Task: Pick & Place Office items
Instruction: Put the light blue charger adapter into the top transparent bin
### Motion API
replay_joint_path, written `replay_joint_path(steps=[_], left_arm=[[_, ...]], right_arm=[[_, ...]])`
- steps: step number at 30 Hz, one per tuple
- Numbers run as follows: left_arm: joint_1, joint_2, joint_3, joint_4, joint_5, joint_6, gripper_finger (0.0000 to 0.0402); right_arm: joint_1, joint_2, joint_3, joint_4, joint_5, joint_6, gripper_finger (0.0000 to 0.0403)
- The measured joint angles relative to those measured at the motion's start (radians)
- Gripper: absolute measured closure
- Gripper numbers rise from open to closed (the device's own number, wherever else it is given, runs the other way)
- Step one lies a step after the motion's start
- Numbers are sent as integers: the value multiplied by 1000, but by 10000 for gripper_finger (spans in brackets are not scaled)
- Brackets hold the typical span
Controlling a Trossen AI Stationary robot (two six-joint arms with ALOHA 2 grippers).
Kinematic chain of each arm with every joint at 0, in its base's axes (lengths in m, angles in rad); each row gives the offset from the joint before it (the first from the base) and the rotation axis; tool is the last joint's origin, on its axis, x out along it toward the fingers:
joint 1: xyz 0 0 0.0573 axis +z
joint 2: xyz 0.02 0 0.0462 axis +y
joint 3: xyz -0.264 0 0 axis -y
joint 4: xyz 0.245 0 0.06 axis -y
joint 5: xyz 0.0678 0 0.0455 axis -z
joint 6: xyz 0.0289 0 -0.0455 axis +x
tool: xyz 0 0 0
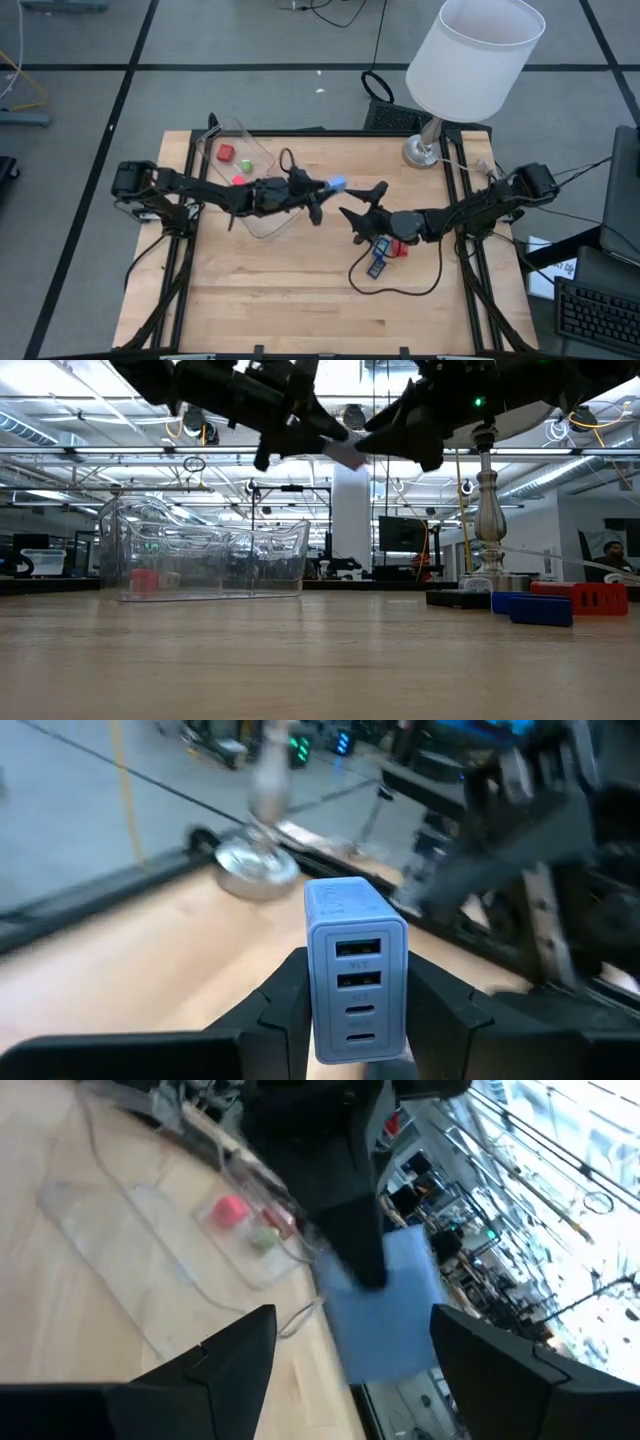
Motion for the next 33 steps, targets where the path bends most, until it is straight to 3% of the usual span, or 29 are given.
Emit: replay_joint_path(steps=[4, 15, 21, 33], left_arm=[[10, -93, 0, -113, -60, 45, 277], [10, -308, -1, -492, -209, 43, 281], [10, -372, -63, -537, -317, -21, 278], [17, -567, -299, -534, -490, -157, 280]], right_arm=[[13, -42, 0, -17, 53, 67, 148], [68, -196, 0, -177, 46, 262, 149], [77, -235, 0, -249, 48, 312, 149], [77, -235, 0, -262, 46, 337, 149]])
